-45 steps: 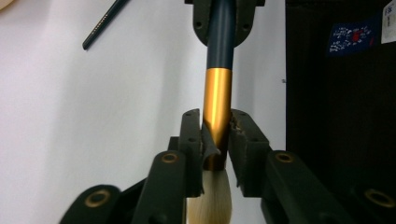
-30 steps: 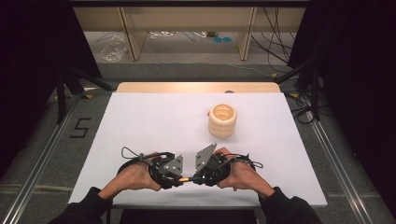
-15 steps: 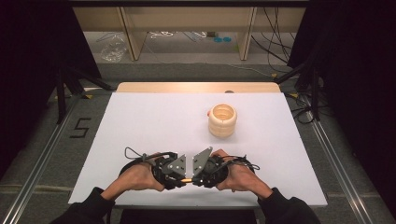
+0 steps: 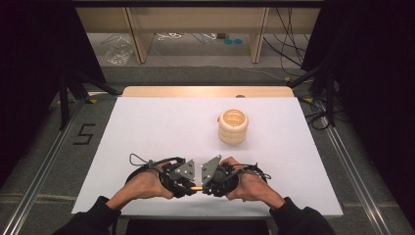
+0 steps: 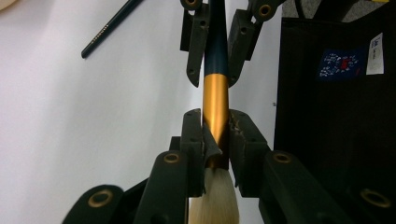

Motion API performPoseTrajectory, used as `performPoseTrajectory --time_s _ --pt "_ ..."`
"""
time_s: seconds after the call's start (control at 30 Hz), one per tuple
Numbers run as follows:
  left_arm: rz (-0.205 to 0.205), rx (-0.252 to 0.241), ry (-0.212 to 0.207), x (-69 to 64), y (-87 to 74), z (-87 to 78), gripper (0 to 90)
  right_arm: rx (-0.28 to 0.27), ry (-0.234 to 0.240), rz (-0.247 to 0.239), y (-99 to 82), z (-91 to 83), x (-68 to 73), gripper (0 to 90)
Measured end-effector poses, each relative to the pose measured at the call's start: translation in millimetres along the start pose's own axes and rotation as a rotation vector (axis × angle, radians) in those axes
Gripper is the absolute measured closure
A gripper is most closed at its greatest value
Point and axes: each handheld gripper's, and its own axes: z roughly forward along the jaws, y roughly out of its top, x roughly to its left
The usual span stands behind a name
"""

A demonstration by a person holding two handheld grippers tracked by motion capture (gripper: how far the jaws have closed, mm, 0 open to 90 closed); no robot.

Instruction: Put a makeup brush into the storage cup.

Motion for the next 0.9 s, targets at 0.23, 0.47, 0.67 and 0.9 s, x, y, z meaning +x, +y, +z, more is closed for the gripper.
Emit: performPoseTrajectory --time_s 0.23,0.47,0.67,0.9 --pt "-0.006 -0.017 -0.003 -0.7 1.5 -0.4 76.6 0.004 -0.004 -0.001 1.5 1.6 1.8 78.4" --pt "-0.033 -0.059 -0.003 -1.1 2.0 -0.7 75.8 0.027 -0.007 -0.029 2.3 2.4 2.6 79.3" --pt "-0.039 -0.072 0.000 -0.1 2.2 -2.7 75.1 0.023 -0.016 -0.027 2.1 1.5 1.9 79.3" --pt "-0.045 -0.121 0.054 3.6 3.2 -15.7 61.3 0.005 -0.013 0.017 0.2 -1.7 0.8 79.4"
